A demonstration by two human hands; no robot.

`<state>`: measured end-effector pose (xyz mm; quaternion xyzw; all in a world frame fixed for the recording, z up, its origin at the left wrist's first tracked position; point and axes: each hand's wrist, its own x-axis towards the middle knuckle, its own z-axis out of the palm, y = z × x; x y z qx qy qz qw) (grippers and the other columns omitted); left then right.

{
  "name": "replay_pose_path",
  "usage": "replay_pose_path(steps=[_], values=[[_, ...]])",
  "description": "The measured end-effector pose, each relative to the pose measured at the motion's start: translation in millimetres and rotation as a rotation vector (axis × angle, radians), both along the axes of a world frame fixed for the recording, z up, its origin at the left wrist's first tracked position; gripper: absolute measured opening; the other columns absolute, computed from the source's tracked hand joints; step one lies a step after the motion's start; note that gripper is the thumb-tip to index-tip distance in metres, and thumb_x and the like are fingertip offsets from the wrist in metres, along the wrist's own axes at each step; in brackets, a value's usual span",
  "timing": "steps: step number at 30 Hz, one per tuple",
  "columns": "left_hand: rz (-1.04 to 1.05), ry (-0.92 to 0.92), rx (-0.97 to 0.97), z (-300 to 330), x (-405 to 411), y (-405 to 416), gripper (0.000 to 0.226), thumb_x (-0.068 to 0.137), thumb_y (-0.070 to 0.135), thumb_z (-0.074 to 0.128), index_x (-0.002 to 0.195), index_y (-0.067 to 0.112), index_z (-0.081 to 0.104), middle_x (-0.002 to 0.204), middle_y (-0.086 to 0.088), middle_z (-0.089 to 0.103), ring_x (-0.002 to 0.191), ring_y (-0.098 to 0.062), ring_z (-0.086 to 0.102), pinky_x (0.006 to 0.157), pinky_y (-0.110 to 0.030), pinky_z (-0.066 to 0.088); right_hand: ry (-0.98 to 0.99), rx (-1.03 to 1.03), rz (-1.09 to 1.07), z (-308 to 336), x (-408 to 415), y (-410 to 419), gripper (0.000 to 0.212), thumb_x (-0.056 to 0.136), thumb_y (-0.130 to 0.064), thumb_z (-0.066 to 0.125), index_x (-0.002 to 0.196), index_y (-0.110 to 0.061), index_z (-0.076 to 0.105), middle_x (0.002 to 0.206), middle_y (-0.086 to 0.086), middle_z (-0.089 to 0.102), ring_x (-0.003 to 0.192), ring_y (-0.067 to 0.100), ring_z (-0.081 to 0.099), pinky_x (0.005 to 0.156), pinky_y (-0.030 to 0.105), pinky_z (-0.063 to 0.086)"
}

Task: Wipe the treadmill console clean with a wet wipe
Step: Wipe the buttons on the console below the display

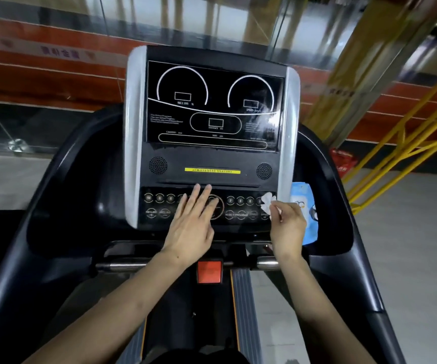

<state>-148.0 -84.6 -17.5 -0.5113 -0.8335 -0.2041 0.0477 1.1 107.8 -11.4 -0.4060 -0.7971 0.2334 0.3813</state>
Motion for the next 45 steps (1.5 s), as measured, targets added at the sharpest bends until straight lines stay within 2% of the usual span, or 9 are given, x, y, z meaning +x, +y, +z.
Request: replay_pose_path(steps=[4,7,10,16,23,28,34,40,45], values=[[0.009,0.041,-0.045,0,5,18,0.072,0.098,0.019,0.052,0.163,0.017,0.025,0.175,-0.003,-0.008,0.16,-0.023,-0.017,0.131,-0.049,0.001,-0.073,0.077,0.104,2,-6,29,0.012,0.095,-0.005,0.067,0.104,-0.005,0.075,0.095,0.003,0.063,0.086,0.0,0.05,0.088,0.0,0.037],[0.046,0.035,-0.082,-4,9,26,0.077,0.098,0.02,0.051,0.166,0.016,0.015,0.175,-0.002,-0.011,0.16,-0.023,-0.018,0.131,-0.049,-0.001,-0.106,0.031,0.179,-11,-7,43,0.014,0.098,-0.014,0.059,0.102,-0.007,0.071,0.095,-0.008,0.053,0.085,0.001,0.046,0.083,0.01,0.041],[0.069,0.042,-0.1,-7,13,31,0.083,0.097,0.02,0.053,0.167,0.016,0.008,0.175,-0.003,-0.01,0.16,-0.023,-0.016,0.131,-0.051,0.001,-0.198,0.111,0.246,-31,7,38,0.017,0.097,-0.006,0.058,0.108,-0.007,0.071,0.097,0.0,0.052,0.086,-0.002,0.036,0.083,0.004,0.037],[0.104,0.133,-0.054,-3,9,33,0.082,0.092,0.016,0.057,0.165,0.013,0.019,0.174,-0.005,0.015,0.162,-0.024,0.007,0.13,-0.051,0.008,-0.336,0.233,0.369,-42,24,41,0.022,0.094,0.0,0.062,0.111,-0.009,0.073,0.091,0.006,0.058,0.085,0.017,0.053,0.079,0.024,0.047],[0.145,0.116,-0.083,-11,16,37,0.071,0.105,0.031,0.045,0.166,0.017,0.012,0.176,-0.002,-0.003,0.161,-0.024,-0.013,0.129,-0.057,0.006,-0.163,0.215,0.301,-27,-7,59,0.014,0.097,-0.01,0.06,0.103,-0.015,0.072,0.092,0.001,0.056,0.083,0.011,0.05,0.078,0.029,0.046],[0.134,0.115,-0.09,-15,17,35,0.069,0.106,0.034,0.043,0.166,0.017,0.015,0.175,-0.002,-0.007,0.16,-0.024,-0.016,0.129,-0.059,0.004,-0.215,0.273,0.439,-57,28,29,0.029,0.083,0.012,0.073,0.109,-0.001,0.072,0.089,0.007,0.057,0.082,0.022,0.058,0.075,0.03,0.053],[0.096,0.176,-0.091,-6,8,32,0.061,0.105,0.033,0.042,0.162,0.014,0.031,0.175,-0.005,0.007,0.162,-0.026,-0.002,0.129,-0.059,0.005,-0.144,0.192,0.258,-2,-20,60,0.019,0.097,-0.003,0.059,0.111,-0.006,0.071,0.093,0.006,0.055,0.087,0.023,0.056,0.079,0.039,0.054],[0.059,0.16,-0.083,-1,3,30,0.057,0.104,0.029,0.045,0.158,0.011,0.038,0.174,-0.007,0.014,0.162,-0.028,0.006,0.128,-0.06,0.008,-0.263,0.095,0.316,-43,13,14,0.024,0.101,-0.016,0.052,0.117,-0.014,0.07,0.113,0.01,0.061,0.103,0.02,0.054,0.087,0.017,0.039],[0.016,0.183,-0.096,-1,-6,26,0.055,0.102,0.027,0.049,0.154,0.01,0.045,0.174,-0.007,0.016,0.161,-0.028,0.01,0.128,-0.06,0.008,-0.252,0.184,0.267,-22,-7,26,0.021,0.09,0.005,0.067,0.108,-0.004,0.074,0.089,0.014,0.061,0.086,0.03,0.061,0.079,0.035,0.054]])
